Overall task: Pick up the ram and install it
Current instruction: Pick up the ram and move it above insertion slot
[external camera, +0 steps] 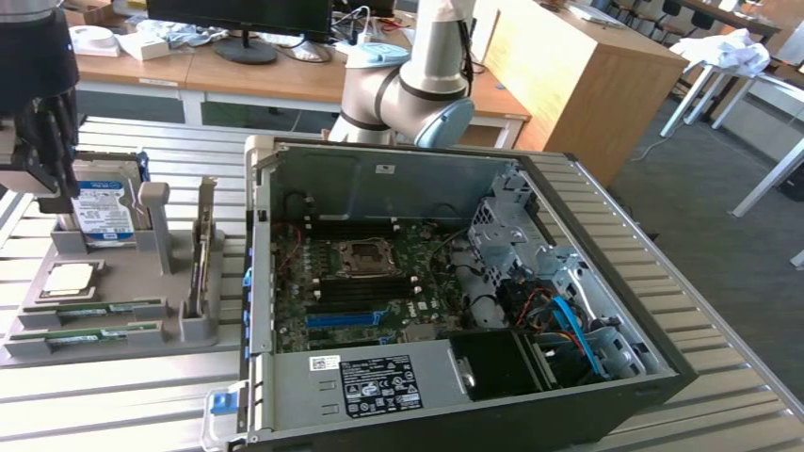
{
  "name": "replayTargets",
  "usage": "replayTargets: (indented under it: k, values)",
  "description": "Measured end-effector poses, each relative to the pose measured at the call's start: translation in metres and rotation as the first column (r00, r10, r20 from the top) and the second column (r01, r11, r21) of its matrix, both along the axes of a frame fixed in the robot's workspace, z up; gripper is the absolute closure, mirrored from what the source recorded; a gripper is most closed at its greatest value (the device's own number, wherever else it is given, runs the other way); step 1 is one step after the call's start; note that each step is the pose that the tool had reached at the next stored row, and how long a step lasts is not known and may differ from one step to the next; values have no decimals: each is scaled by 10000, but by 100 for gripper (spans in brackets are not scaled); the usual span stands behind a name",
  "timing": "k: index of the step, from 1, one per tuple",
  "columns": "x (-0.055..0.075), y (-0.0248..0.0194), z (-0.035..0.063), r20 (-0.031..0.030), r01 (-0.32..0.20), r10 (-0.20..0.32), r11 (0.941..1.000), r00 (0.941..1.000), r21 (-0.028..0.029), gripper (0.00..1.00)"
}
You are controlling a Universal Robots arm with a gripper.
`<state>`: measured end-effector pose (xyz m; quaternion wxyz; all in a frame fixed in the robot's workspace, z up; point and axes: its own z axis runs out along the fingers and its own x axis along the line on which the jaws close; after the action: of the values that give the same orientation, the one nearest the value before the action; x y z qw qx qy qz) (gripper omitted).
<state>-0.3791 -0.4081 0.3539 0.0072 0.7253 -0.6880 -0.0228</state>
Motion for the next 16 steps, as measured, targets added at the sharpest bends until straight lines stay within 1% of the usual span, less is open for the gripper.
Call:
replayTargets:
  k: [16]
  values:
    - [0, 0, -104, 0, 0, 0, 10000, 10000, 0, 70]
